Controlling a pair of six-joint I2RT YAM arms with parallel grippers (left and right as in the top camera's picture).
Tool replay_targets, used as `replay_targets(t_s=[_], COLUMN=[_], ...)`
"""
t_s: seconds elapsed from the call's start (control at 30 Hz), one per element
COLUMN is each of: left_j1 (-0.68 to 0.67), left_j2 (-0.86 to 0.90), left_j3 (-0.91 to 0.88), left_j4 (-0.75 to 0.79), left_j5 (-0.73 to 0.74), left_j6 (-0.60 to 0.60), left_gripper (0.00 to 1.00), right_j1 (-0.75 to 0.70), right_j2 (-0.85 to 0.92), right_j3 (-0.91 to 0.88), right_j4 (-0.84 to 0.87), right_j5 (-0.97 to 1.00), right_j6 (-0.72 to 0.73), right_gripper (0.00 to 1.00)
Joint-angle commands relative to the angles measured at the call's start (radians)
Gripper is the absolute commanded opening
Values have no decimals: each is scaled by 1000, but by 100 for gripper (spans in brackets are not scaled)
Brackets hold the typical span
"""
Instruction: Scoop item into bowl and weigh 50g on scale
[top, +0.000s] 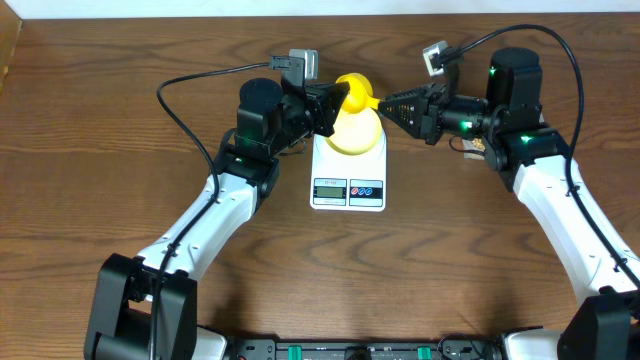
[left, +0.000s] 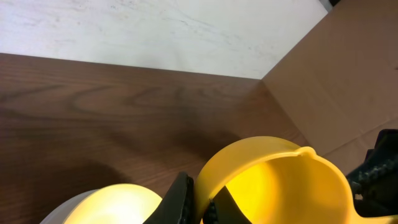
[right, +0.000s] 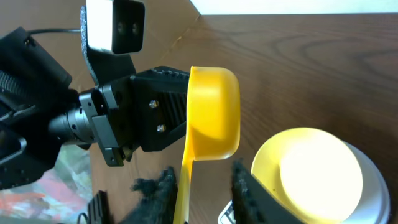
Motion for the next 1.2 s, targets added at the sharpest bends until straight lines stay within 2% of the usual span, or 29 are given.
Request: replay_targets(t_s=[0.0,0.2,0.33,0.37,0.43,0.53,0.67,0.8,0.97,1.17], left_j1=[2,2,2,3,6,40,102,120,94,-6], left_j2=[-6,-6,-6,-6,-6,-8,-40,-123,-244,-304], left_j3=[9,9,9,9,9,9,9,9,9,9], left_j4=[6,6,3,3,3,4,-18,-161,-436,-673], left_j5=[13,13,13,13,12,13,76,54,-97,-241], left_j6=[-9,-9,-9,-9,-8,-8,19,80,142,145], left_gripper=[7,7,8,11,48,57,57,61,64,84], right_j1=[7,7,6,6,-5,-39,-109,-174,-217,-238], right_j2=[-6,-6,-6,-6,-6,-7,-7,-7,-7,-7], right_j3=[18,18,18,18,18,18,18,22,30,31], right_j4=[6,7,11,14,27,45,48,48,47,47], right_j5=[9,9,9,9,10,13,14,26,96,125], right_j6=[2,2,2,2,11,43,70,70,70,64], right_gripper=[21,1,1,1,1,1,1,1,1,1])
